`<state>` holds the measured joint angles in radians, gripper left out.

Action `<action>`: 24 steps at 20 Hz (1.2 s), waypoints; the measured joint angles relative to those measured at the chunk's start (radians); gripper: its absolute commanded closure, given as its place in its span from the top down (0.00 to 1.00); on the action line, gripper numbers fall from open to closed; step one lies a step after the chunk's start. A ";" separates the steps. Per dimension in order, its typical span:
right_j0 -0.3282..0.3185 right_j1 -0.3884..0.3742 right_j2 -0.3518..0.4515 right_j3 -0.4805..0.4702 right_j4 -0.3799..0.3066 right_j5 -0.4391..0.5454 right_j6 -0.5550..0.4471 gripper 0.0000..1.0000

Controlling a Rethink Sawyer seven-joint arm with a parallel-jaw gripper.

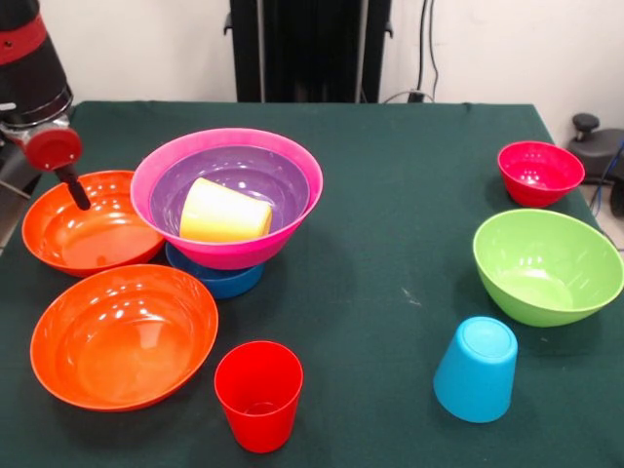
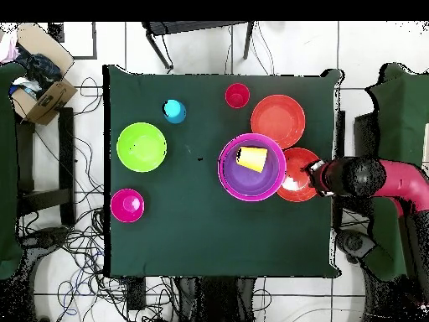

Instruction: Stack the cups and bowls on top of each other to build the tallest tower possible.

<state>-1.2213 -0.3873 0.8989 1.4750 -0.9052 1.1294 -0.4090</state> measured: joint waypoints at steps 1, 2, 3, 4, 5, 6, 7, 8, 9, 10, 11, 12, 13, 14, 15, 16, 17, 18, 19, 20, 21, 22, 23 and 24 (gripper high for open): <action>0.002 0.000 -0.005 0.000 -0.001 0.000 0.000 1.00; 0.003 0.000 -0.008 0.000 -0.001 0.000 0.000 1.00; 0.005 0.000 -0.019 0.000 -0.002 0.000 0.000 1.00; 0.006 0.000 -0.025 0.000 -0.002 0.000 0.000 1.00; 0.007 0.001 -0.032 0.000 -0.002 0.000 0.000 1.00; 0.008 0.001 -0.035 0.000 -0.002 0.000 0.000 1.00; 0.009 0.001 -0.040 0.000 -0.003 0.000 0.000 1.00; 0.010 0.001 -0.044 0.000 -0.004 0.000 0.000 1.00; 0.012 0.001 -0.049 0.000 -0.004 0.001 0.000 1.00; 0.015 0.001 -0.058 0.000 -0.005 0.001 0.000 1.00; 0.017 0.001 -0.061 0.000 -0.005 0.001 0.000 1.00; 0.018 0.001 -0.064 0.000 -0.006 0.001 0.000 1.00; 0.023 0.000 -0.072 0.000 -0.007 0.003 0.000 1.00; 0.026 0.000 -0.080 0.000 -0.008 0.004 0.000 1.00; 0.029 0.000 -0.084 0.000 -0.008 0.004 0.000 1.00; 0.030 0.000 -0.088 0.000 -0.009 0.004 0.000 1.00; 0.031 0.000 -0.090 0.000 -0.011 0.004 0.000 1.00; 0.034 0.000 -0.096 0.000 -0.015 0.004 0.000 1.00; 0.034 0.000 -0.098 0.000 -0.018 0.004 0.000 1.00; 0.034 0.000 -0.100 0.000 -0.020 0.004 0.000 1.00; 0.034 0.001 -0.105 0.000 -0.028 0.004 0.000 1.00; 0.034 0.001 -0.106 0.000 -0.030 0.004 0.000 1.00; 0.034 0.001 -0.107 0.000 -0.033 0.004 0.000 1.00; 0.033 0.001 -0.109 0.000 -0.035 0.004 0.000 1.00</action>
<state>-1.1879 -0.3860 0.7903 1.4752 -0.9405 1.1333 -0.4090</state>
